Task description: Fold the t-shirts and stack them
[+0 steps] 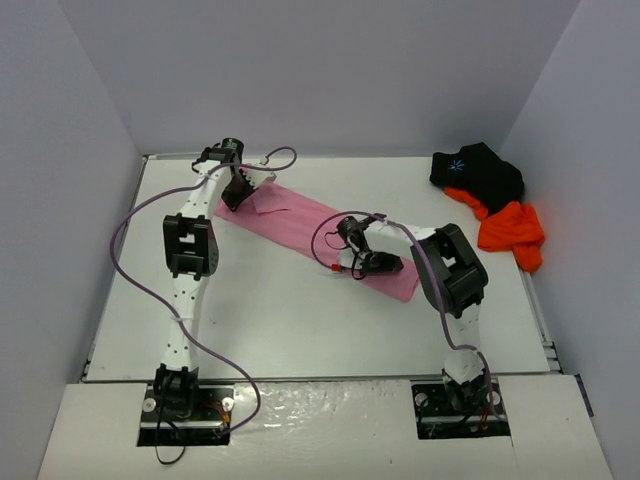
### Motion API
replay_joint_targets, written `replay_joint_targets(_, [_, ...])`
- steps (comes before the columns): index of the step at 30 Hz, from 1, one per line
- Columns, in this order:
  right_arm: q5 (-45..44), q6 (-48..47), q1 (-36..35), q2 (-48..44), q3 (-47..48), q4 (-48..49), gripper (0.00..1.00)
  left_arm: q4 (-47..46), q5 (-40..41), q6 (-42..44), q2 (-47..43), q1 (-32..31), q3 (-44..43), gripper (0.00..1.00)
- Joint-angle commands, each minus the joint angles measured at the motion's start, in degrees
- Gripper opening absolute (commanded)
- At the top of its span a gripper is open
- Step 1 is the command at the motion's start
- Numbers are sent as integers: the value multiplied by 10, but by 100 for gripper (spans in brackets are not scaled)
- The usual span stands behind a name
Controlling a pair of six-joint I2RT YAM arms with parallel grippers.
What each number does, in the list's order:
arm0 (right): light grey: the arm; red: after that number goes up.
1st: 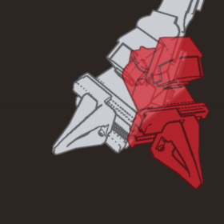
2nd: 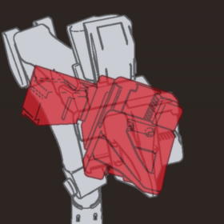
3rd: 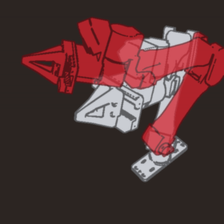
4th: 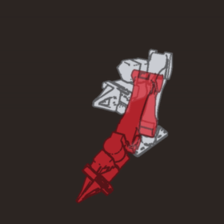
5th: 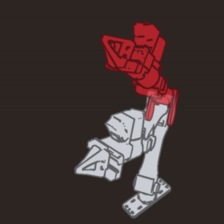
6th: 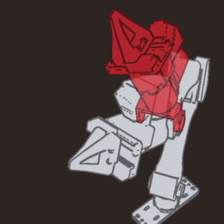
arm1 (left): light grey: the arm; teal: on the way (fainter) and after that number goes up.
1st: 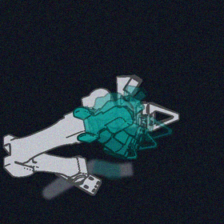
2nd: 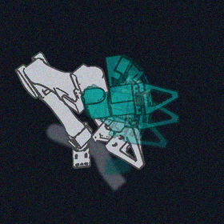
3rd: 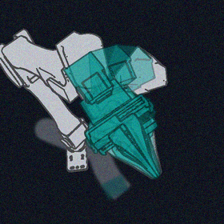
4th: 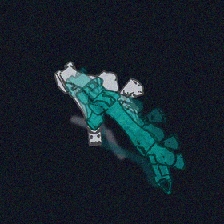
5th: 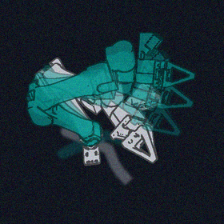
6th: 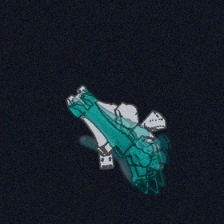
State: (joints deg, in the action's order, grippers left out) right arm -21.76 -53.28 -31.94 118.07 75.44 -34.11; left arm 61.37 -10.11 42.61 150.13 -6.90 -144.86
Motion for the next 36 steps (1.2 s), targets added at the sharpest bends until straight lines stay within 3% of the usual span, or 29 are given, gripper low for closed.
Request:
replay_joint_targets(1, [80, -8, -42, -41, -17, -124, 0, -3, 26, 10, 24, 7, -11, 0])
replay_joint_targets(7, [122, 3, -106, -82, -25, -220, 0, -29, 34, -7, 20, 9, -6, 0])
replay_joint_targets(13, [171, 29, -152, -105, 7, -258, 0, -42, 39, -29, 12, 9, -20, 0])
replay_joint_targets(20, [32, 56, -130, -138, 99, -147, 0, -123, 42, -76, -111, 11, 84, 0])
replay_joint_targets(22, [20, 53, -106, -136, 120, -94, 0, -147, 40, -98, -172, 11, 115, 10])
replay_joint_targets(26, [56, 41, -86, -99, 120, -48, 0, -111, 32, -115, -236, 0, 149, 17])
replay_joint_targets(33, [55, 20, -68, -51, 114, -1, 0, -141, 59, -93, -309, -12, 313, 13])
replay_joint_targets(36, [63, 26, -61, -59, 120, 0, 0, -122, 61, -78, -280, -11, 307, 8])
